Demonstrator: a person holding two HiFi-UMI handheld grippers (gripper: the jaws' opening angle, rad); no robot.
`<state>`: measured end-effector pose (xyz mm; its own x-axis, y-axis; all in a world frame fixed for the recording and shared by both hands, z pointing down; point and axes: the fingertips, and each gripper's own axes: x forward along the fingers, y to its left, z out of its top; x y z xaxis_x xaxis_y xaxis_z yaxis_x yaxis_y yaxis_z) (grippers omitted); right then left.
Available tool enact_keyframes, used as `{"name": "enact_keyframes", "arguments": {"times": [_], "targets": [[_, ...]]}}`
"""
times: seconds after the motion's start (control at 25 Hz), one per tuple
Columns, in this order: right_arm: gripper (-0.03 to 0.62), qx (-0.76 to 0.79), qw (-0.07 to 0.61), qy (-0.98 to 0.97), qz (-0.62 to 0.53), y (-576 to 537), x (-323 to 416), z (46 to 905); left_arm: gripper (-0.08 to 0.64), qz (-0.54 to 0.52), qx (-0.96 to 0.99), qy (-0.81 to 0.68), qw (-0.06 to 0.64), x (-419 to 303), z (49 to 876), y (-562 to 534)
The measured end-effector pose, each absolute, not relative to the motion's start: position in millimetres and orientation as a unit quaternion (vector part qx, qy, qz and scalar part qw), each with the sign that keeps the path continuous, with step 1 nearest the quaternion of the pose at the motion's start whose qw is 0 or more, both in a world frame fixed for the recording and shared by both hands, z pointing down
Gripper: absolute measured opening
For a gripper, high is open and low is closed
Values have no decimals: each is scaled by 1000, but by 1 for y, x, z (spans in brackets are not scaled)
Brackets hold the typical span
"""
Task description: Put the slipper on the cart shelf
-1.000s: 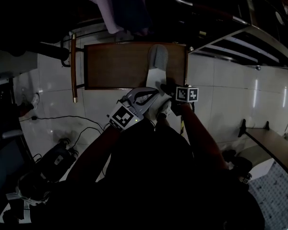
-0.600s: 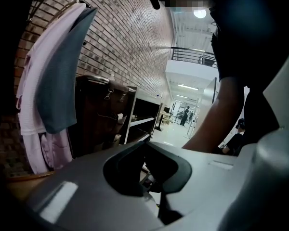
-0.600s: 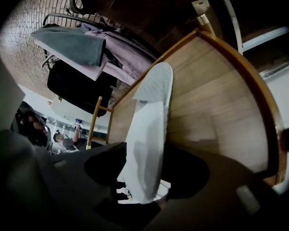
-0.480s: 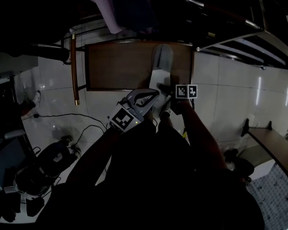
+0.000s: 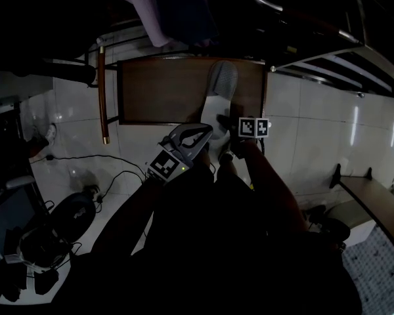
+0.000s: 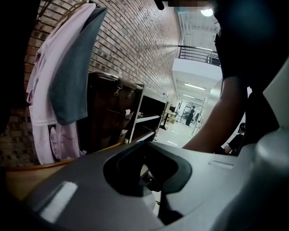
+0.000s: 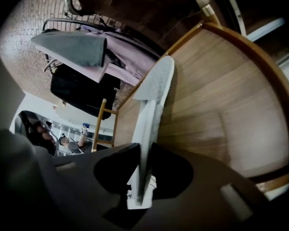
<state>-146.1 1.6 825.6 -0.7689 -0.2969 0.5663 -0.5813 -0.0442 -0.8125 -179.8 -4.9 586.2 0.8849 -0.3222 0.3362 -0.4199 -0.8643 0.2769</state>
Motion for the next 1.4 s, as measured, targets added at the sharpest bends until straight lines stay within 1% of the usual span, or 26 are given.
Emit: {"name": "enact_keyframes", "arguments": {"times": [0.08, 0.36, 0.56, 0.8, 1.4], "targets": [[66, 326, 102, -694, 634, 1, -144, 813, 0, 141, 955, -195, 173, -180, 585, -5], [64, 346, 80, -737, 575, -10, -117, 760, 0, 139, 960, -185, 158, -167, 574, -2], [64, 369, 74, -781, 498, -13, -90, 702, 0, 130, 962, -188, 151, -155, 556, 2], [64, 369, 60, -818, 437, -2, -77, 633, 0, 121, 968, -185, 116, -145, 536, 11], [64, 409, 44, -874, 260, 8, -47, 486, 0, 77, 977, -191, 64, -113, 450, 19]]}}
